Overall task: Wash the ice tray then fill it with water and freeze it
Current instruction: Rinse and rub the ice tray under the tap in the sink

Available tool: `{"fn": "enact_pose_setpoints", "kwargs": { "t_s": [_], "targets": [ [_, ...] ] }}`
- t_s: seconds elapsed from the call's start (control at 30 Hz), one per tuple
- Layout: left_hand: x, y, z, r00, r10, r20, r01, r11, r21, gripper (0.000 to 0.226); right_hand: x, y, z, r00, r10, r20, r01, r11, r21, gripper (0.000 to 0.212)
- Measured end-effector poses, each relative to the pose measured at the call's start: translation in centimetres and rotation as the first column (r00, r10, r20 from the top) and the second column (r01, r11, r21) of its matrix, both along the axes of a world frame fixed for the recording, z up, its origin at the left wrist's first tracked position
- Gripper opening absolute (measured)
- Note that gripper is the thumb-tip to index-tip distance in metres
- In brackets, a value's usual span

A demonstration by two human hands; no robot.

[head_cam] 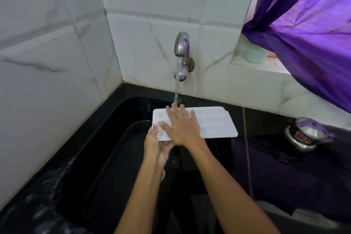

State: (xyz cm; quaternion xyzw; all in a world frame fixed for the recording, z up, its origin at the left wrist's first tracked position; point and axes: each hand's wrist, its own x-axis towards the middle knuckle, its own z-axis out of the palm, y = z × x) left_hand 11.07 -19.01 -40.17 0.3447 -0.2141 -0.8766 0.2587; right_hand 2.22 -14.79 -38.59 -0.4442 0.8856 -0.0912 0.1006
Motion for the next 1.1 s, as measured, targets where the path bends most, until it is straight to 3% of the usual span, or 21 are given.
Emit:
{"fn": "enact_pose_setpoints", "kwargs": {
  "t_s": [0.17, 0.23, 0.3, 0.37, 0.47, 0.53, 0.7, 0.77, 0.87, 0.93, 1.0, 1.1],
  "targets": [
    [0.5, 0.8, -0.8, 1.0, 0.027, 0.007, -0.027, 0.999, -0.024, 0.034, -2.6, 4.2, -0.5, 0.915, -0.404, 0.009, 0.402, 0.912, 0.078, 0.088],
    [0.3, 1.1, -0.9, 1.0, 0.026, 0.012, -0.025, 0.999, -0.04, 0.033, -1.8, 3.9, -0.4, 0.885, -0.465, 0.012, 0.462, 0.882, 0.097, 0.085],
    [0.0, 1.3, -0.9, 1.0, 0.025, 0.012, -0.024, 0.998, -0.064, 0.029, 0.1, 2.4, -0.3, 0.936, -0.351, 0.033, 0.349, 0.936, 0.055, 0.077],
    [-0.1, 1.3, -0.8, 0.999, 0.032, 0.021, -0.03, 0.996, -0.08, 0.028, 2.2, 1.0, -0.5, 0.994, -0.105, 0.016, 0.105, 0.994, -0.013, 0.068],
    [0.3, 0.2, -1.2, 0.998, 0.067, -0.008, -0.067, 0.996, -0.055, 0.033, 2.6, 0.3, -0.5, 0.989, 0.116, -0.088, -0.116, 0.993, 0.014, 0.062],
    [0.6, -0.9, -1.1, 0.992, 0.123, -0.009, -0.123, 0.992, -0.029, 0.037, 1.1, 0.6, -0.2, 0.994, 0.063, -0.09, -0.058, 0.997, 0.056, 0.067],
    [1.3, -2.6, -0.9, 0.986, 0.166, -0.002, -0.166, 0.984, -0.07, 0.036, -1.8, 1.8, 0.6, 0.938, -0.346, -0.041, 0.348, 0.931, 0.109, 0.079],
    [0.7, -2.5, -0.8, 0.99, 0.141, 0.004, -0.141, 0.988, -0.071, 0.037, -0.4, 0.5, 0.8, 0.951, -0.307, -0.03, 0.309, 0.948, 0.072, 0.077],
    [-0.2, -1.8, -0.8, 0.993, 0.116, 0.033, -0.112, 0.989, -0.098, 0.037, 2.7, -1.5, 0.3, 0.999, 0.002, -0.051, -0.003, 1.0, -0.019, 0.068],
    [-0.2, -1.9, -0.9, 0.991, 0.127, 0.031, -0.124, 0.988, -0.087, 0.037, 2.7, -1.7, -0.1, 0.991, 0.094, -0.101, -0.096, 0.995, -0.015, 0.065],
    [0.3, -2.5, -1.0, 0.987, 0.162, 0.023, -0.161, 0.985, -0.061, 0.037, 1.1, -1.1, -0.3, 0.994, 0.013, -0.105, -0.012, 1.0, 0.017, 0.068],
    [1.0, -3.4, -1.7, 0.98, 0.194, 0.04, -0.192, 0.979, -0.064, 0.036, -1.5, 0.4, -0.4, 0.96, -0.281, 0.016, 0.278, 0.956, 0.098, 0.076]
  ]
}}
